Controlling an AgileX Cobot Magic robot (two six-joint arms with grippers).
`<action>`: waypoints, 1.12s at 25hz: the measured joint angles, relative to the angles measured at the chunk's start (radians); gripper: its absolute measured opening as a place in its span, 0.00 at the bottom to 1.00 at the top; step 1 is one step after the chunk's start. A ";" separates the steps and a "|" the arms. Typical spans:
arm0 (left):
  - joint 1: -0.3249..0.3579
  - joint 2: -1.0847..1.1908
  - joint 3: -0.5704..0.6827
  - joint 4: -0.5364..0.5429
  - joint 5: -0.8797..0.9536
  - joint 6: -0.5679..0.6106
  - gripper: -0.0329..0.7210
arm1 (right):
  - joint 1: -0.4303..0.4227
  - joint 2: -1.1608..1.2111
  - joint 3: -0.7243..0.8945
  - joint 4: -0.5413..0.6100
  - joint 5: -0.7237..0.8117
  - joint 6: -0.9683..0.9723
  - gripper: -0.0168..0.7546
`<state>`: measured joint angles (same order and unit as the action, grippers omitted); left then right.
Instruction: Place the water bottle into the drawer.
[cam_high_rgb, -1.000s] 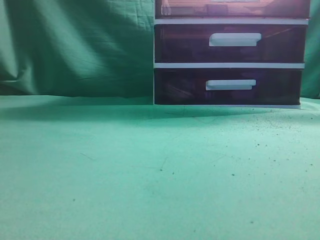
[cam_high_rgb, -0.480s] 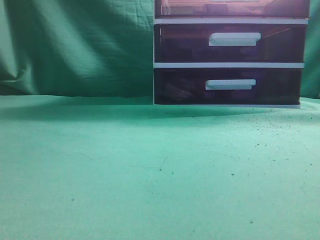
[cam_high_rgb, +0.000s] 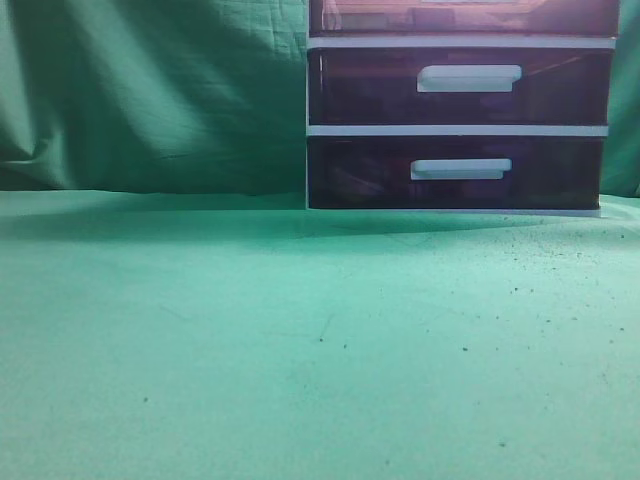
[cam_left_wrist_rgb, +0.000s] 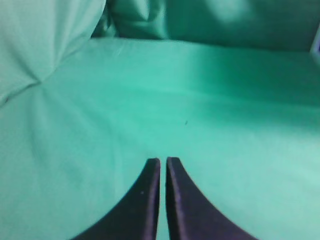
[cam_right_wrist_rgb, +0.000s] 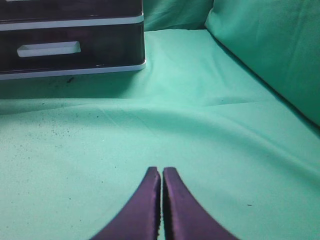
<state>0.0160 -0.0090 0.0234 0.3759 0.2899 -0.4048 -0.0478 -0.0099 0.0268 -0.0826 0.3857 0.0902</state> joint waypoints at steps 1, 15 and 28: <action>0.000 0.000 0.000 0.000 0.024 0.002 0.04 | 0.000 0.000 0.000 0.000 0.000 0.000 0.02; 0.000 0.000 -0.002 -0.350 0.068 0.469 0.04 | 0.000 0.000 0.000 0.000 0.002 0.002 0.02; 0.000 0.000 -0.002 -0.375 0.067 0.485 0.04 | 0.000 0.000 0.000 0.000 0.002 0.004 0.02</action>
<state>0.0160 -0.0090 0.0216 0.0009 0.3565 0.0803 -0.0478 -0.0099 0.0268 -0.0826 0.3880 0.0938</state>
